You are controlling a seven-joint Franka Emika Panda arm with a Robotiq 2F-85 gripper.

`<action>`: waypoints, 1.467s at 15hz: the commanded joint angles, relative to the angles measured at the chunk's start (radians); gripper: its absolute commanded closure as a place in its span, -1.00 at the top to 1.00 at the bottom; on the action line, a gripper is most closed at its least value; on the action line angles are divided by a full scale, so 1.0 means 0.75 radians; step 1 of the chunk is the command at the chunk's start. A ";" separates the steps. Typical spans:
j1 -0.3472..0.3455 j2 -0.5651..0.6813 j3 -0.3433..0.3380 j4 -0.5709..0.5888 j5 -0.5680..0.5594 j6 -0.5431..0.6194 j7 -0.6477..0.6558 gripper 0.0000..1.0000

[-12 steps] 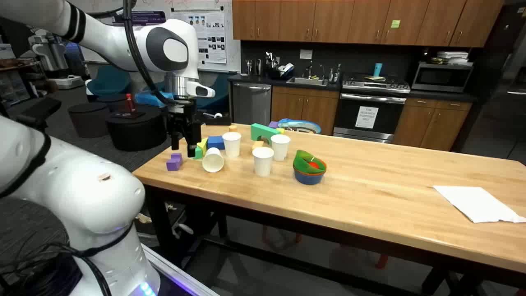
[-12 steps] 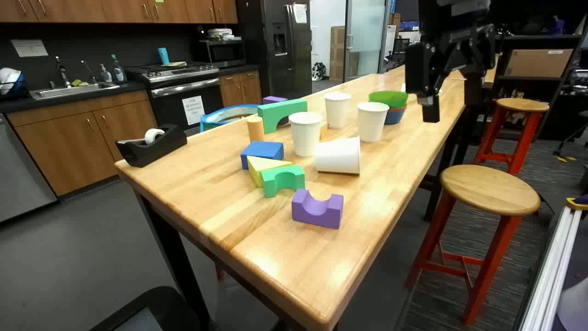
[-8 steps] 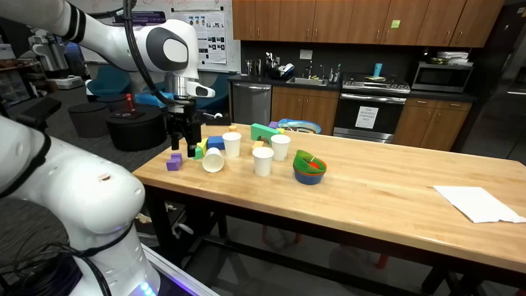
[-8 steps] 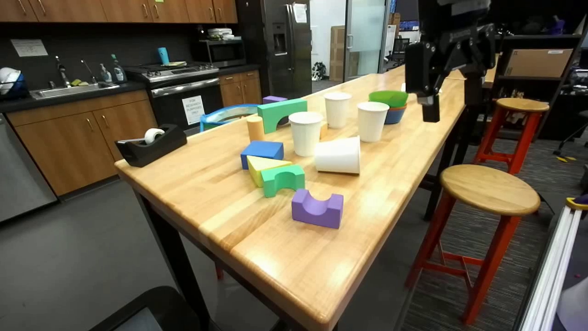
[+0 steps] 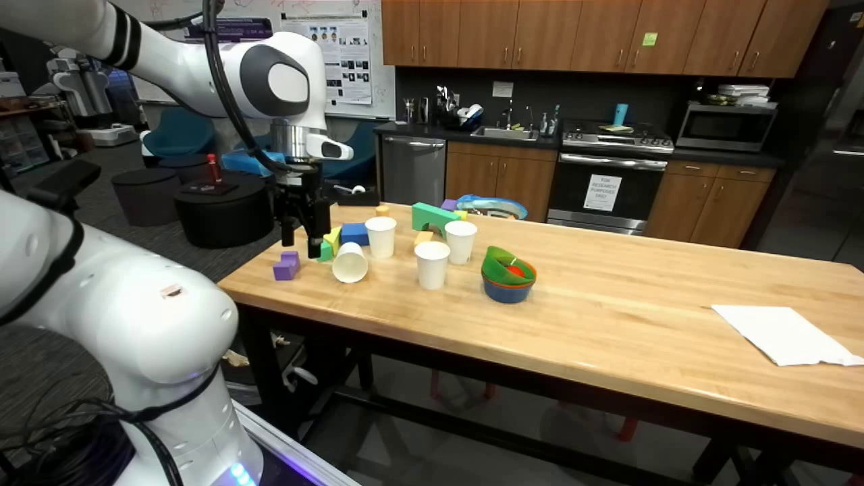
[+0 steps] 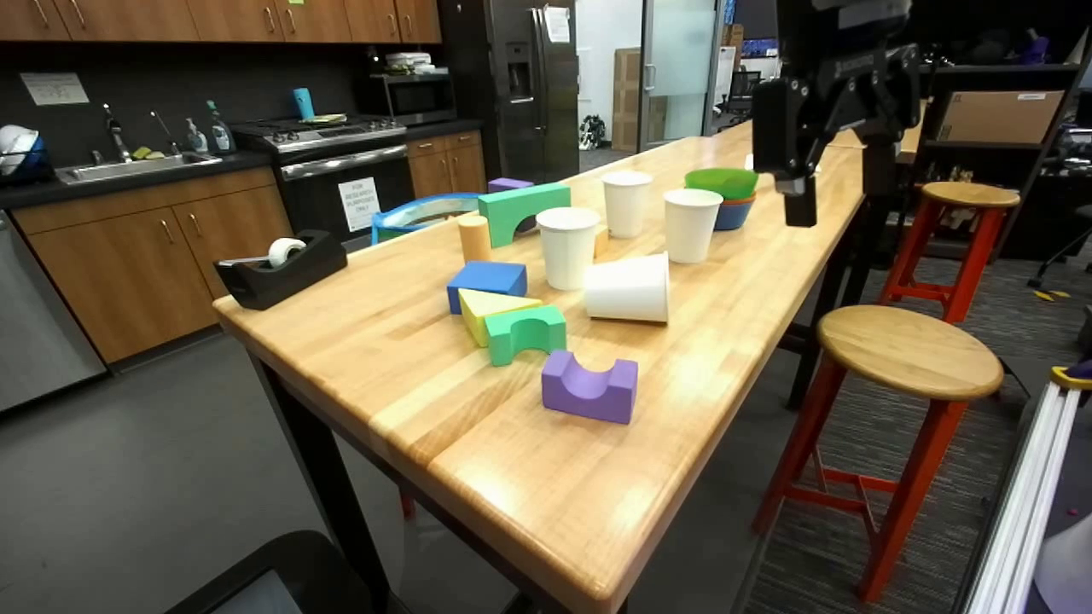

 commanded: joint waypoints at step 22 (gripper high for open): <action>0.058 0.001 -0.450 -0.107 0.151 0.392 -0.897 1.00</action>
